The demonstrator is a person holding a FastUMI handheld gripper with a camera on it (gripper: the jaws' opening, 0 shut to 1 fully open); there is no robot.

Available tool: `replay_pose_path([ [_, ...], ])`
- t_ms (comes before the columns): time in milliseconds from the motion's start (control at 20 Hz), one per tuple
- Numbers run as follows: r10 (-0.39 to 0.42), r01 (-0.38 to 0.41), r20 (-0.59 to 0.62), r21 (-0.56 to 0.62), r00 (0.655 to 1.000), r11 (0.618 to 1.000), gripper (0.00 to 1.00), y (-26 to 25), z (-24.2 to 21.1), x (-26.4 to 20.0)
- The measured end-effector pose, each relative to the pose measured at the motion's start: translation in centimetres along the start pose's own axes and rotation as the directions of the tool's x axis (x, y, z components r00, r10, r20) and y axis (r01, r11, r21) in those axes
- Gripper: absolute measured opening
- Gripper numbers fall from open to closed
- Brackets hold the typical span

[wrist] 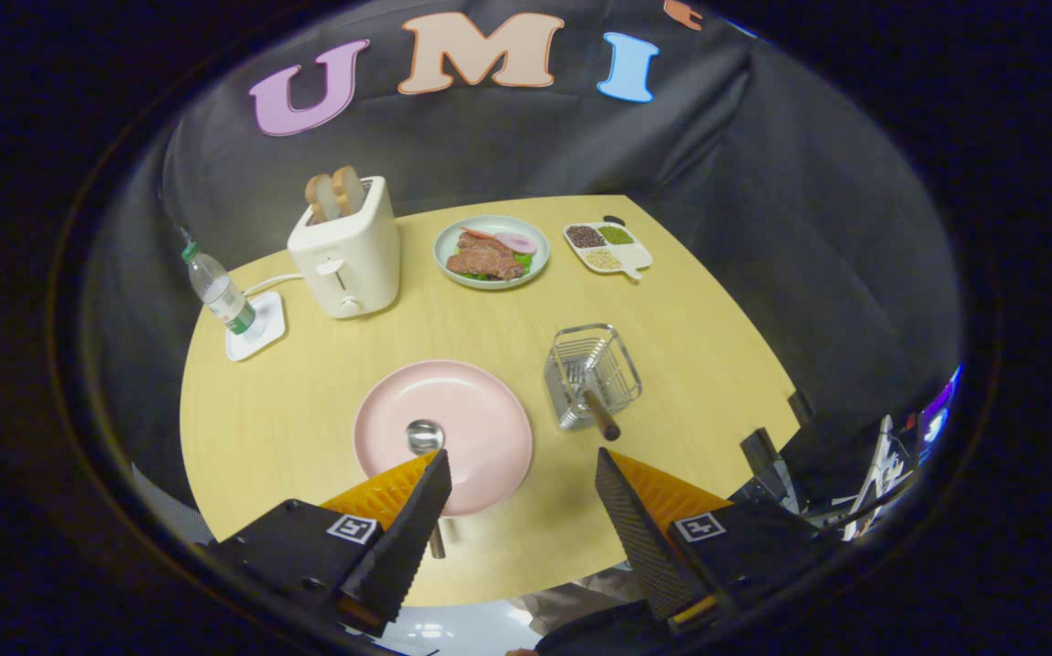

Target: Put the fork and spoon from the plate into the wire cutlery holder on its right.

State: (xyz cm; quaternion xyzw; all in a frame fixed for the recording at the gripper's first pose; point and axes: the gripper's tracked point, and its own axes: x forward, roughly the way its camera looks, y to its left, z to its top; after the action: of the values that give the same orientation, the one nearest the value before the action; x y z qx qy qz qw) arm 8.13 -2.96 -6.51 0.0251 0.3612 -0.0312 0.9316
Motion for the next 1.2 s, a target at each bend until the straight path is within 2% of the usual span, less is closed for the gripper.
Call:
replay_pose_path([
  [250, 0.051, -0.051, 0.023, 0.003, 0.998, 0.999, 1.0, 2.8, -2.7, 1.4],
  [800, 0.05, -0.047, 0.061, -0.048, 0.997, 0.998, 1.0, 6.0, -7.2, 7.6],
  [1050, 0.063, -0.062, 0.06, -0.015, 0.996, 0.998, 1.0, 7.1, -8.1, 9.4],
  [1200, 0.057, -0.056, 0.045, -0.027, 0.997, 0.998, 0.9, 7.3, -8.6, 10.1],
])
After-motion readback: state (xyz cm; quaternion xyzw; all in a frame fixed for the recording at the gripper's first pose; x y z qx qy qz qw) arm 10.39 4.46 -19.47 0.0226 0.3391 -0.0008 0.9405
